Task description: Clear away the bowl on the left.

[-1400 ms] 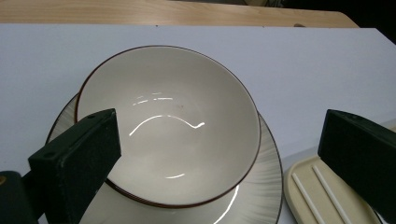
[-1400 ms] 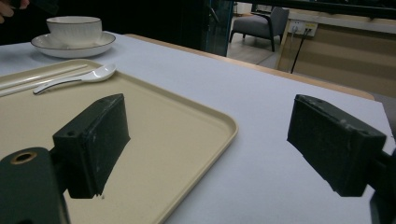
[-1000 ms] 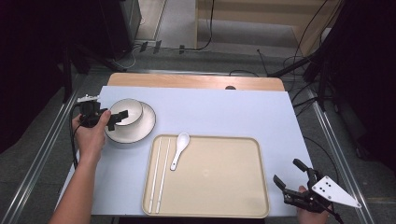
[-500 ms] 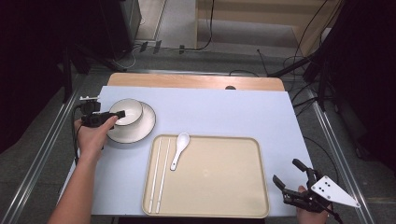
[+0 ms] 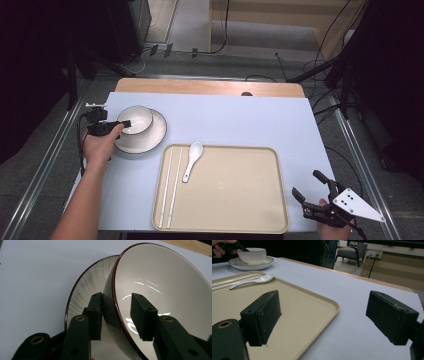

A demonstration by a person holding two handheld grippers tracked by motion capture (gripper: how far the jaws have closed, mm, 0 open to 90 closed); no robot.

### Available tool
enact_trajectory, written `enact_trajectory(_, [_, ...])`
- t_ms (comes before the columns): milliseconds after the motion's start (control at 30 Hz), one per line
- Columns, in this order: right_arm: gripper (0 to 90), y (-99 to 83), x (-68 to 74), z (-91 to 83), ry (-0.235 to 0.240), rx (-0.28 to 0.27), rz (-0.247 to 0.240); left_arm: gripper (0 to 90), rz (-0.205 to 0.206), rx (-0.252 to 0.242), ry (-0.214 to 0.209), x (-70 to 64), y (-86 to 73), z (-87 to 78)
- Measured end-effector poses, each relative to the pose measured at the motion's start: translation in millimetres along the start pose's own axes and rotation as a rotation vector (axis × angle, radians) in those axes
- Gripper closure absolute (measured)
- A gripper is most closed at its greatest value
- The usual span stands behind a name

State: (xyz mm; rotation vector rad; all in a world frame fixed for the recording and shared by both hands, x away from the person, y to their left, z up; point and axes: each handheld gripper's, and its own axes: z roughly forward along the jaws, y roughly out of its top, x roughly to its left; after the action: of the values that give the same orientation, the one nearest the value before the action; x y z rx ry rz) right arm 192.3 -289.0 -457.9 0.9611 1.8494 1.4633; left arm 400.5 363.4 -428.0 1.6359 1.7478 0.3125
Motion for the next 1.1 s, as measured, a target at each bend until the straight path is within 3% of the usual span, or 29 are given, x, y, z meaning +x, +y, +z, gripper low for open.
enact_trajectory(233, [13.0, 0.1, 0.4, 0.3, -0.001, 0.001, -0.001, 66.8, -0.035, 0.036, 0.022, -1.1, 0.4, 4.3])
enact_trajectory(433, [13.1, -0.1, -0.4, -0.1, 0.0, 0.0, -0.001, 77.2, -0.073, 0.052, 0.02, -1.4, 1.2, 4.2])
enact_trajectory(833, [13.0, 0.3, -0.1, -0.4, 0.001, -0.001, 0.002, 81.5, -0.055, 0.047, 0.019, -2.0, 0.5, -0.9])
enact_trajectory(1100, [13.1, 0.3, -0.4, -0.5, -0.001, -0.003, 0.004, 82.0, -0.014, 0.047, 0.008, -5.6, -0.9, -3.3])
